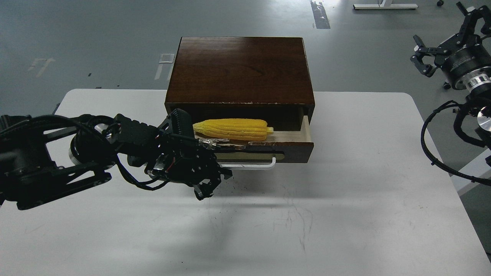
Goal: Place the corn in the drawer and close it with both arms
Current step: 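Push the drawer front with the left gripper into the box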
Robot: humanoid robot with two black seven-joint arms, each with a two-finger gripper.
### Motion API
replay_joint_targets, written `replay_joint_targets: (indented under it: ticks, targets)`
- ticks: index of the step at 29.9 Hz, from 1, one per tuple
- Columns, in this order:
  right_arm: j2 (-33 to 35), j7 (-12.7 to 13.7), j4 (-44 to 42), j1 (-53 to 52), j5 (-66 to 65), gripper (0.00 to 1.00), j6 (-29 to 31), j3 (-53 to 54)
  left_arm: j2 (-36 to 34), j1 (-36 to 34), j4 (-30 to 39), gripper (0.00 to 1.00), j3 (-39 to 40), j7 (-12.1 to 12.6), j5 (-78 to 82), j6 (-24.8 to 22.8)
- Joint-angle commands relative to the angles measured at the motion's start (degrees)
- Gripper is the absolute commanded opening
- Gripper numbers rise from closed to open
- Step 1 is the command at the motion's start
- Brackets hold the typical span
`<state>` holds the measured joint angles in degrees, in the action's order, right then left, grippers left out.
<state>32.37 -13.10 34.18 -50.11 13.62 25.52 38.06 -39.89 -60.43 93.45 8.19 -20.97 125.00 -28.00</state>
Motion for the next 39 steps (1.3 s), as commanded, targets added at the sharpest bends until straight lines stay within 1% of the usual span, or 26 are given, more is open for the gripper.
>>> replay_joint_targets:
  ticks: [1, 5, 12, 15, 19, 25, 39]
  targets:
    - [0.1, 0.0, -0.1, 0.0, 0.0, 1.0, 0.1, -0.1, 0.2, -1.1, -0.4, 0.0, 0.1, 0.1, 0.0, 0.0]
    - [0.1, 0.0, 0.0, 0.0, 0.0, 1.0, 0.0, -0.1, 0.7, -1.6, -2.3, 0.0, 0.1, 0.1, 0.0, 0.0]
    - [0.2, 0.0, -0.1, 0.0, -0.1, 1.0, 0.1, -0.1, 0.9, -1.6, -2.9, 0.0, 0.1, 0.2, 0.0, 0.0]
    - [0.2, 0.0, 0.0, 0.0, 0.0, 1.0, 0.1, -0.1, 1.6, -1.6, -5.0, 0.0, 0.0, 0.8, 0.0, 0.0]
    - [0.2, 0.0, 0.0, 0.0, 0.0, 1.0, 0.1, -0.1, 2.6, -1.6, -7.5, 0.0, 0.0, 0.8, 0.0, 0.0]
    - [0.4, 0.0, 0.0, 0.0, 0.0, 1.0, 0.1, -0.1, 2.7, -1.8, -7.9, 0.0, 0.0, 0.8, 0.0, 0.0]
    - [0.5, 0.0, 0.3, 0.1, 0.0, 1.0, 0.1, -0.1, 3.7, -1.8, -12.3, 0.0, 0.1, 1.1, 0.0, 0.0]
